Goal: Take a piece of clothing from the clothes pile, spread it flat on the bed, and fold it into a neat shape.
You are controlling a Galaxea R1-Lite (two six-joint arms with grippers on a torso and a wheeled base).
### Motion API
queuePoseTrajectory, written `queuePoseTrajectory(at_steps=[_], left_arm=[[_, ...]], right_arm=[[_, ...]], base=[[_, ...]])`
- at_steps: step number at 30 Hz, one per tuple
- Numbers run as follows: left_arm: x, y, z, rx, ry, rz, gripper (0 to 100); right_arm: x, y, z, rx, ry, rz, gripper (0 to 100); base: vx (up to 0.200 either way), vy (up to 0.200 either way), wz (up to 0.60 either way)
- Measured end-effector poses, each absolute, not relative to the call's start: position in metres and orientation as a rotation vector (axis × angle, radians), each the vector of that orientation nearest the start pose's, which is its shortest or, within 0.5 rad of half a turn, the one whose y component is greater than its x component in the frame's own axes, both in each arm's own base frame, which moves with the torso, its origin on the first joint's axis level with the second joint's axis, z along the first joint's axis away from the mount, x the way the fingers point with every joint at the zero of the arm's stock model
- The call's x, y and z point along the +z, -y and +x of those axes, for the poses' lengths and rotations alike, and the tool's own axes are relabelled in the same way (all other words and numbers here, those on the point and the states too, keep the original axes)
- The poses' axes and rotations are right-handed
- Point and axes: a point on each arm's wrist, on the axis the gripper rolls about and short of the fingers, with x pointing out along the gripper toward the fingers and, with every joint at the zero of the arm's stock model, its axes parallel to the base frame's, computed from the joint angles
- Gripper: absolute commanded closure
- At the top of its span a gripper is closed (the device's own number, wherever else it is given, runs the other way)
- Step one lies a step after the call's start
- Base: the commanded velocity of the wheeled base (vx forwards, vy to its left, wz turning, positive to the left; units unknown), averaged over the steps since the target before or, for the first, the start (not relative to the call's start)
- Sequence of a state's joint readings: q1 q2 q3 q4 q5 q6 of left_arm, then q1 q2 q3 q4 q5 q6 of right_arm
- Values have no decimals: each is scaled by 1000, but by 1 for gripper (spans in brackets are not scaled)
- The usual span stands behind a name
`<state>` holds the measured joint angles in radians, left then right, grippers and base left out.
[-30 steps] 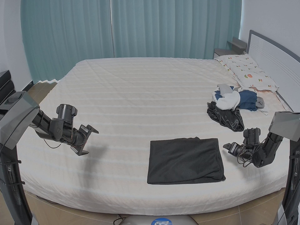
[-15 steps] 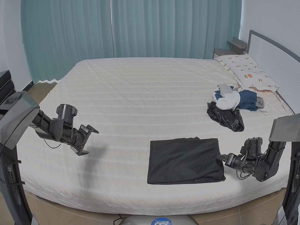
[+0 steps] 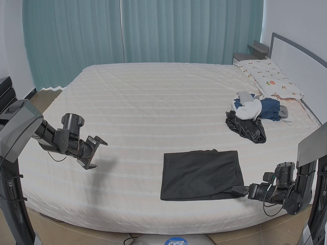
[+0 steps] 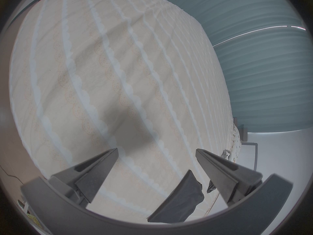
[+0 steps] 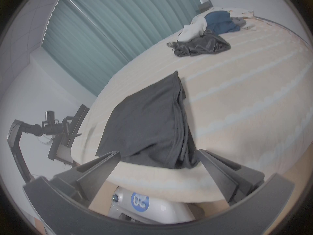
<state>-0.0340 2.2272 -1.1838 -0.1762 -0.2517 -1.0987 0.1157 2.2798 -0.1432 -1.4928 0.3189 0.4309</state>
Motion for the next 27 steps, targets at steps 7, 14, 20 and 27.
queuePoseTrajectory(at_steps=[7,14,20,27], left_arm=[[47,19,402,236,-929,-1113,0],[47,19,402,237,-929,-1112,0],[47,19,402,236,-928,-1113,0],[47,19,402,236,-929,-1113,0]], right_arm=[[-27,-40,240,302,-765,471,0],[-37,-45,250,307,-763,464,100],[-39,-43,247,298,-774,465,100],[-36,-32,239,275,-765,459,100]], base=[[0,0,0],[0,0,0],[0,0,0],[0,0,0]])
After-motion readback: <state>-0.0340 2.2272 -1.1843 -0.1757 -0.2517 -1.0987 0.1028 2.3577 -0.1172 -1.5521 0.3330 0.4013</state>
